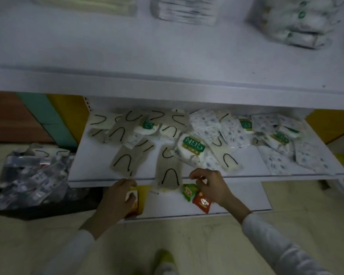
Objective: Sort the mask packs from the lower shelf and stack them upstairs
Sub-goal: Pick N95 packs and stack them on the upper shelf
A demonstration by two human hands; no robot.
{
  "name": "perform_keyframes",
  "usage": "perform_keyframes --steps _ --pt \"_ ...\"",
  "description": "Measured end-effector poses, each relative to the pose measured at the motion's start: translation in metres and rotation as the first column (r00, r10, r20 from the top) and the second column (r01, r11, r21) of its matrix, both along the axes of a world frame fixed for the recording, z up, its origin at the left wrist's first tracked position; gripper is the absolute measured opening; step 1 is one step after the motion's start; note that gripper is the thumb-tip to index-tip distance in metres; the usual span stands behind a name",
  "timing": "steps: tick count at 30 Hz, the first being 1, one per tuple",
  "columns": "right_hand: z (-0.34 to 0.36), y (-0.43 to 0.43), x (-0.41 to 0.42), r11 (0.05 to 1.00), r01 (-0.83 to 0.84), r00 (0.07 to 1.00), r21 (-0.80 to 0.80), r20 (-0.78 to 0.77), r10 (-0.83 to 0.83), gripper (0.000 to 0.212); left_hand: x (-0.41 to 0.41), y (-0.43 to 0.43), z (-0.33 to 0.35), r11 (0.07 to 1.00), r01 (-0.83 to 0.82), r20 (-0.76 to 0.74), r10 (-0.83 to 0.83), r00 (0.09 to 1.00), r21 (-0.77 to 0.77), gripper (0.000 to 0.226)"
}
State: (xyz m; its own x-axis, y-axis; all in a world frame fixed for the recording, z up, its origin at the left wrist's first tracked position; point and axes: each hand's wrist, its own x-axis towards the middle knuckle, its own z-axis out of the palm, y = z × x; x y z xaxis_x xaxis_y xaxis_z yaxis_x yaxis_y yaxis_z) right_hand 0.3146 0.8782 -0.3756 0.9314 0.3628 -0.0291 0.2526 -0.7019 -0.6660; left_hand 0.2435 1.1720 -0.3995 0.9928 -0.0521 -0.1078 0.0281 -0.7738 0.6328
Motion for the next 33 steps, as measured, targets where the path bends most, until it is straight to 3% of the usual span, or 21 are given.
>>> perform_keyframes --steps 5,8,12,15,17,19,21,27,29,31,33 --pt "-0.045 -0.027 0.041 0.912 0.401 0.896 -0.085 -0.169 -0.41 0.024 0.015 -0.052 -0.024 0.993 -0.083 -0.043 0.079 0.996 -0.087 0.019" --pt "-0.055 -0.024 0.073 0.86 0.497 0.812 -0.113 -0.29 -0.507 0.032 0.024 -0.077 -0.035 0.988 -0.072 -0.047 0.066 0.997 -0.14 0.025" --pt "-0.065 -0.008 0.104 0.735 0.677 0.647 -0.033 -0.449 -0.616 0.061 0.033 -0.093 -0.046 0.976 -0.088 -0.065 0.076 0.995 -0.199 0.026" --pt "-0.068 -0.001 0.117 0.68 0.73 0.564 -0.068 -0.502 -0.656 0.066 0.039 -0.095 -0.052 0.969 -0.098 -0.046 0.089 0.995 -0.228 0.024" --pt "-0.072 0.0 0.122 0.655 0.754 0.528 -0.049 -0.549 -0.648 0.056 0.042 -0.095 -0.053 0.962 -0.104 -0.042 0.097 0.994 -0.251 0.024" --pt "-0.073 0.002 0.123 0.626 0.78 0.528 0.023 -0.56 -0.638 0.037 0.044 -0.092 -0.051 0.958 -0.122 -0.036 0.116 0.993 -0.26 0.022" --pt "-0.071 0.003 0.123 0.608 0.785 0.564 0.115 -0.537 -0.627 0.035 0.046 -0.087 -0.049 0.951 -0.148 -0.018 0.149 0.989 -0.27 0.021" --pt "-0.059 0.004 0.106 0.311 0.861 0.509 0.403 -0.703 -0.496 0.041 0.057 -0.067 -0.044 0.899 -0.278 -0.087 0.265 0.96 -0.338 0.016" --pt "-0.052 0.005 0.095 0.267 0.836 0.549 0.48 -0.728 -0.411 0.038 0.062 -0.066 -0.041 0.816 -0.358 -0.184 0.307 0.934 -0.454 0.014" --pt "-0.047 0.01 0.084 0.297 0.773 0.633 0.561 -0.721 -0.283 0.044 0.072 -0.069 -0.032 0.597 -0.503 -0.382 0.328 0.864 -0.625 0.025" --pt "-0.043 0.018 0.074 0.332 0.705 0.697 0.626 -0.698 -0.164 0.055 0.085 -0.069 -0.023 0.366 -0.612 -0.539 0.29 0.791 -0.701 0.051"
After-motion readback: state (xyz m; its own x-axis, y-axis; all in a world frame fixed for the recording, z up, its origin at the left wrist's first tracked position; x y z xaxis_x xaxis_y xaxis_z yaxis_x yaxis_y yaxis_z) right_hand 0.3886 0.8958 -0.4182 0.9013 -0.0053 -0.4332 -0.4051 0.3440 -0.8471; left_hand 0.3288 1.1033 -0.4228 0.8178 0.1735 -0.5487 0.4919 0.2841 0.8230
